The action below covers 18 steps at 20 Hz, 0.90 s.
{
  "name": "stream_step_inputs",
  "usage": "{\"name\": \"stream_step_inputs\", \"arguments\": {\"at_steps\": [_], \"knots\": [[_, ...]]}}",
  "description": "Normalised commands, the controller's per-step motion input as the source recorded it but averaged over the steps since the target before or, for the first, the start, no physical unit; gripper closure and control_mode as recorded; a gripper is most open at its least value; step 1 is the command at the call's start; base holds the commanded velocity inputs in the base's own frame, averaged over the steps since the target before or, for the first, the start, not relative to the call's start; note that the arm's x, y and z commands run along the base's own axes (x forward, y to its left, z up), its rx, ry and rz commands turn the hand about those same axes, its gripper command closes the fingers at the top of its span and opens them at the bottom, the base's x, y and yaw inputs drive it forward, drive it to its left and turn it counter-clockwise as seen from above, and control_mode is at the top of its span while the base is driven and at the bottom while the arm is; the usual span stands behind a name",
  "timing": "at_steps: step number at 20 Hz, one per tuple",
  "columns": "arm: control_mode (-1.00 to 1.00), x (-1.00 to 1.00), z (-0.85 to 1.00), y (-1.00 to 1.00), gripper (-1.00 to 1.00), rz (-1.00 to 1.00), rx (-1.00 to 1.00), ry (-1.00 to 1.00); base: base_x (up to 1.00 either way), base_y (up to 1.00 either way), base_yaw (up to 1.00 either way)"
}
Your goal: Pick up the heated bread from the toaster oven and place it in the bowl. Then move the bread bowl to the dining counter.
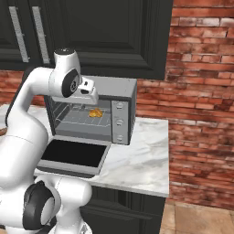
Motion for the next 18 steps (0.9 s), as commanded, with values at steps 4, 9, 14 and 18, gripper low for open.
{"name": "stream_step_inputs", "arguments": {"at_steps": [4, 9, 14, 18], "knots": [[-1.00, 0.00, -0.04, 0.02, -1.00, 0.00, 0.00, 0.00, 0.00, 0.00, 0.00], [-1.00, -0.32, -0.44, 0.32, -1.00, 0.00, -0.01, -0.03, 0.00, 0.00, 0.00], [-1.00, -0.02, -0.46, 0.35, -1.00, -0.02, 0.03, -0.08, 0.00, 0.00, 0.00], [-1.00, 0.28, -0.34, 0.10, -1.00, -0.04, 0.04, -0.13, 0.00, 0.00, 0.00]]}}
